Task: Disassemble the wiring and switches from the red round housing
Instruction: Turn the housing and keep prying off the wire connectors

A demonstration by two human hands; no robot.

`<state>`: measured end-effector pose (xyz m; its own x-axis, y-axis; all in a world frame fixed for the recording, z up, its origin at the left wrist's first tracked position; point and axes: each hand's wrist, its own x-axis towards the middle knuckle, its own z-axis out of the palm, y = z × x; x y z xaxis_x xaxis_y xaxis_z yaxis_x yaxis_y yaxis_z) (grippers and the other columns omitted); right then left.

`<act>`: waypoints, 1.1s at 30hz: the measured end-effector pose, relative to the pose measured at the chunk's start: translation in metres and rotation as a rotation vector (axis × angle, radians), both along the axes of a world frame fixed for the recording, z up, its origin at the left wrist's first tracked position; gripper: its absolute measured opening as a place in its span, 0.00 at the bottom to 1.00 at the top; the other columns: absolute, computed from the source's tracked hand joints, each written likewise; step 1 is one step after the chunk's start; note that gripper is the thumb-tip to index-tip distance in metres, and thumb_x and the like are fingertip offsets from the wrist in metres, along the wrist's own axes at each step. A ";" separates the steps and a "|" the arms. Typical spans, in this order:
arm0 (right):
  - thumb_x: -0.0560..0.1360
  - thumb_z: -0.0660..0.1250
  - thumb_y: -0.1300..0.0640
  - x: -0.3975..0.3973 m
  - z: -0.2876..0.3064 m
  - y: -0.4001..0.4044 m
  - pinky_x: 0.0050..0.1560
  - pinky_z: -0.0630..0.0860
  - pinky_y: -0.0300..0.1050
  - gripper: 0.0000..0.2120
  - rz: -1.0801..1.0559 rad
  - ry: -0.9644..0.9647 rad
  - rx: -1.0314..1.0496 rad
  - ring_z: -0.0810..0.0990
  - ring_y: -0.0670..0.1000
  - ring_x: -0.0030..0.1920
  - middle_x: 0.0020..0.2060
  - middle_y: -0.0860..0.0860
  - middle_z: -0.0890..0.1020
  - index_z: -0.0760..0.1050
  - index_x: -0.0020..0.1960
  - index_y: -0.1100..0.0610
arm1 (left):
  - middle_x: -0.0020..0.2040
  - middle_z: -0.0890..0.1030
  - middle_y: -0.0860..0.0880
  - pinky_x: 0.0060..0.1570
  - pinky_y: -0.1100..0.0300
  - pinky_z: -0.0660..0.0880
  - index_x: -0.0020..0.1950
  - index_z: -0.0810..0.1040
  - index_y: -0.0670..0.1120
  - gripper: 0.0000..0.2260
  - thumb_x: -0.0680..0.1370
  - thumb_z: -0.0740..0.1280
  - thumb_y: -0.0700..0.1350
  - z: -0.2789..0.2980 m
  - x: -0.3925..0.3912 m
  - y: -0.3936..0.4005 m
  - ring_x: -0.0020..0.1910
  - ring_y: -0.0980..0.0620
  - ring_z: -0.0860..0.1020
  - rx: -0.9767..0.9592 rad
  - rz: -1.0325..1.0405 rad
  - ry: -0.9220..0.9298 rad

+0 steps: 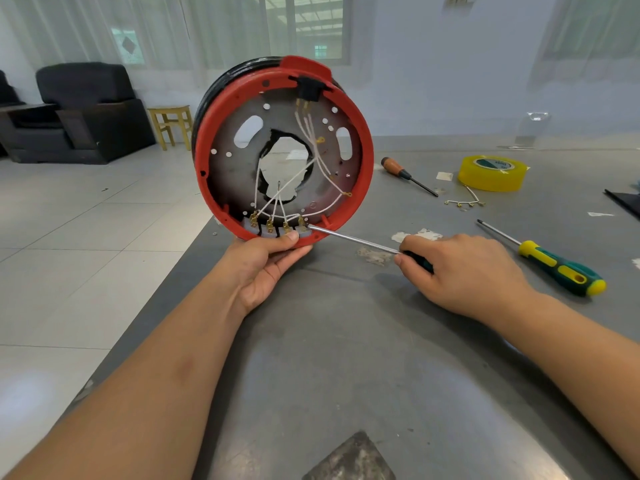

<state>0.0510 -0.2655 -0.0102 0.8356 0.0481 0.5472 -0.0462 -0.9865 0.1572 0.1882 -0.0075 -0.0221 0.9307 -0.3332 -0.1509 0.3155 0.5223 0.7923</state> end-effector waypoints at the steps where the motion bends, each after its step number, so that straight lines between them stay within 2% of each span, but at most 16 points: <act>1: 0.80 0.46 0.34 0.001 0.000 0.002 0.26 0.52 0.35 0.20 0.002 -0.006 0.012 0.60 0.43 0.24 0.27 0.42 0.64 0.73 0.49 0.41 | 0.53 0.87 0.35 0.44 0.50 0.86 0.65 0.79 0.33 0.17 0.77 0.68 0.25 0.000 0.000 0.000 0.52 0.39 0.88 -0.010 -0.004 0.006; 5: 0.79 0.45 0.33 0.005 0.000 0.008 0.26 0.53 0.37 0.20 0.002 0.009 0.029 0.61 0.42 0.25 0.26 0.41 0.64 0.72 0.49 0.41 | 0.53 0.87 0.35 0.43 0.50 0.86 0.65 0.79 0.33 0.18 0.75 0.69 0.24 -0.001 0.000 0.000 0.51 0.39 0.88 -0.012 0.005 0.014; 7: 0.78 0.44 0.33 0.005 0.000 0.006 0.26 0.53 0.37 0.21 -0.004 0.013 0.037 0.62 0.44 0.25 0.26 0.41 0.64 0.72 0.50 0.41 | 0.53 0.87 0.35 0.43 0.49 0.86 0.65 0.79 0.33 0.19 0.74 0.69 0.24 -0.001 0.000 -0.001 0.51 0.39 0.88 -0.005 0.009 0.015; 11: 0.78 0.43 0.32 0.002 0.001 -0.001 0.26 0.54 0.37 0.23 -0.001 0.007 0.017 0.68 0.50 0.28 0.30 0.44 0.75 0.72 0.51 0.41 | 0.54 0.87 0.35 0.43 0.49 0.86 0.66 0.78 0.33 0.20 0.74 0.69 0.24 -0.001 0.000 0.000 0.52 0.39 0.88 -0.002 0.014 0.015; 15: 0.79 0.45 0.33 0.001 0.004 -0.006 0.26 0.62 0.38 0.21 0.024 0.026 0.049 0.76 0.52 0.31 0.32 0.44 0.79 0.72 0.54 0.41 | 0.54 0.87 0.36 0.43 0.49 0.86 0.66 0.78 0.34 0.21 0.75 0.69 0.24 0.000 -0.001 -0.001 0.51 0.39 0.88 0.003 0.033 0.010; 19: 0.79 0.47 0.34 -0.001 0.007 -0.005 0.28 0.63 0.39 0.20 0.043 0.039 0.078 0.74 0.53 0.32 0.32 0.45 0.79 0.73 0.53 0.42 | 0.54 0.87 0.35 0.44 0.48 0.86 0.67 0.78 0.34 0.21 0.75 0.69 0.24 0.001 -0.003 0.000 0.51 0.39 0.88 0.010 0.029 0.004; 23: 0.79 0.46 0.34 -0.002 0.007 -0.001 0.27 0.61 0.39 0.21 0.061 0.081 0.052 0.72 0.50 0.32 0.32 0.43 0.74 0.73 0.53 0.41 | 0.54 0.87 0.34 0.45 0.49 0.86 0.67 0.77 0.32 0.20 0.76 0.68 0.25 0.002 -0.008 -0.001 0.53 0.38 0.87 0.035 -0.004 -0.014; 28: 0.78 0.43 0.34 -0.003 0.010 0.003 0.26 0.59 0.40 0.22 0.058 0.102 -0.021 0.71 0.49 0.32 0.33 0.44 0.74 0.73 0.52 0.42 | 0.61 0.83 0.31 0.44 0.47 0.86 0.71 0.73 0.31 0.21 0.78 0.65 0.25 0.004 -0.008 0.000 0.56 0.33 0.86 0.046 -0.019 0.019; 29: 0.78 0.43 0.34 -0.003 0.011 0.003 0.26 0.58 0.40 0.22 0.053 0.106 -0.034 0.71 0.50 0.32 0.32 0.44 0.74 0.73 0.52 0.42 | 0.61 0.83 0.31 0.44 0.46 0.86 0.69 0.74 0.31 0.19 0.78 0.65 0.25 0.005 -0.008 0.001 0.57 0.32 0.85 0.040 -0.024 0.024; 31: 0.78 0.45 0.34 -0.004 0.014 0.004 0.26 0.57 0.40 0.21 0.034 0.109 -0.052 0.69 0.50 0.31 0.31 0.44 0.71 0.73 0.51 0.42 | 0.56 0.83 0.33 0.48 0.42 0.86 0.56 0.77 0.34 0.08 0.79 0.63 0.27 0.005 -0.009 0.002 0.60 0.31 0.83 0.048 -0.045 0.011; 33: 0.79 0.47 0.34 -0.005 0.015 0.005 0.26 0.58 0.40 0.20 0.019 0.124 -0.056 0.70 0.50 0.32 0.31 0.44 0.69 0.73 0.51 0.42 | 0.52 0.82 0.34 0.57 0.36 0.83 0.46 0.76 0.38 0.08 0.79 0.61 0.28 0.006 -0.010 0.002 0.62 0.30 0.82 0.041 -0.065 -0.002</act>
<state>0.0460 -0.2610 0.0052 0.8955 0.0920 0.4354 -0.0044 -0.9765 0.2155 0.1779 -0.0054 -0.0165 0.9078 -0.3862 -0.1635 0.3455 0.4678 0.8135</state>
